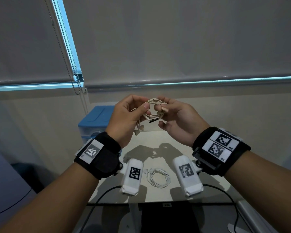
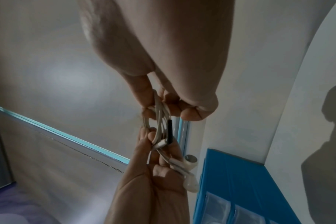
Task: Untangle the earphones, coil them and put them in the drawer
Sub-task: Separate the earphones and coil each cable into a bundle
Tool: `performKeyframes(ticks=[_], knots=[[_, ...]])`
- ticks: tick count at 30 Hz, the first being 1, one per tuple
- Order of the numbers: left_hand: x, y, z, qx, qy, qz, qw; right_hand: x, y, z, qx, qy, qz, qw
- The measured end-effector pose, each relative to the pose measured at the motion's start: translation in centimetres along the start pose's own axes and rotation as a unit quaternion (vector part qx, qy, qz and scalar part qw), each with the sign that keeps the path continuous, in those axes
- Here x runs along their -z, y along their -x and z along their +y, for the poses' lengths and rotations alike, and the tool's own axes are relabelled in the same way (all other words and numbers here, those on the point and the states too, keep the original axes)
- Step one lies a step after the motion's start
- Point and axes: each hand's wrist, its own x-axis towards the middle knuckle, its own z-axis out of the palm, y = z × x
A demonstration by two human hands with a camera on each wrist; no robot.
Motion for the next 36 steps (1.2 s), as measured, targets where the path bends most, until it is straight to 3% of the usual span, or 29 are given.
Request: performKeyframes(ticks=[2, 4, 7, 9, 18, 27, 32, 36], knots=[[0.3, 0.0, 0.0, 0.002, 0.001, -0.001, 1.0, -0.1, 0.1, -0.1, 0.004, 0.017, -0.012, 1.0], [0.7, -0.1, 0.1, 0.007, 0.008, 0.003, 1.0, 0.0, 0.1, -0.2, 0.031, 0.102, -0.022, 0.994], [1.2, -0.2, 0.3, 0.007, 0.005, 0.0, 1.0, 0.4, 0.2, -0.8, 0.08, 0.273, -0.021, 0.959], [1.3, -0.1, 0.5, -0.006, -0.027, -0.011, 1.0, 0.7, 0.2, -1.1, 0.095, 0.315, -0.02, 0.944], [1.3, -1.0, 0.6, -0.065, -0.154, -0.095, 0.981, 1.9, -0.9, -2.1, 0.101, 0.38, -0.028, 0.919], [1.8, -2.1, -1.0, -0.078, -0.35, -0.151, 0.921, 4.1, -1.3, -1.4, 0.031, 0.369, -0.102, 0.923], [1.4, -2.7, -2.7, -0.074, -0.445, -0.141, 0.881, 4.9, -1.8, -0.5, 0.058, 0.473, -0.105, 0.873], [0.9, -2.9, -3.9, -0.036, -0.454, -0.156, 0.877, 5.7, -2.6, 0.6, 0.059, 0.546, -0.076, 0.832]])
